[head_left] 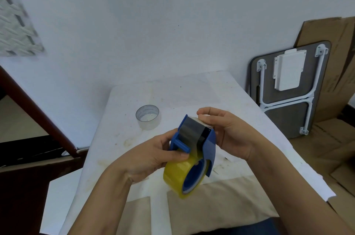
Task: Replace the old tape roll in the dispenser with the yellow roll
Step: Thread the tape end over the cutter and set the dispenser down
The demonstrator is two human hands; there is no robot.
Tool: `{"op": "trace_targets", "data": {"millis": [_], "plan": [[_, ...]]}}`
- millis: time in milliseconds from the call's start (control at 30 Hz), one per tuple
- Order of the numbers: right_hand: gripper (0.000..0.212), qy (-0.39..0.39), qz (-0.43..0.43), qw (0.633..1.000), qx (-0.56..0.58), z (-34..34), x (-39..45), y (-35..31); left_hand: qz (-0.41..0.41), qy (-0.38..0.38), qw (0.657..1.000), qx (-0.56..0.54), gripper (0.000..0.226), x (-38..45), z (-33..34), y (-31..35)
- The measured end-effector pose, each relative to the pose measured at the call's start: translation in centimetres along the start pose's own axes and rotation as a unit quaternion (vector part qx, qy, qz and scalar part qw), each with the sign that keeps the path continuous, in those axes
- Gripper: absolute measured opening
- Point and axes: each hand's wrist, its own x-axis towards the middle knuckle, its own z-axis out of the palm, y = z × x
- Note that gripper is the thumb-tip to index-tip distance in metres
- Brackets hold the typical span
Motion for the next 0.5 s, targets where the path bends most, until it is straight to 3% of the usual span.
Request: {"op": "trace_targets", "data": {"millis": [233, 500], "plan": [[0.011, -0.009, -0.012, 1.000, -0.011, 0.2, 0.0, 0.9, 0.006, 0.015, 1.000, -0.019, 0.050, 0.1, -0.3, -0.2], [0.044, -0.058, 0.069, 0.996, -0.006, 0.1, 0.1, 1.9, 0.033, 0.007, 0.998, -0.048, 0.038, 0.3, -0.3, 0.1]]}}
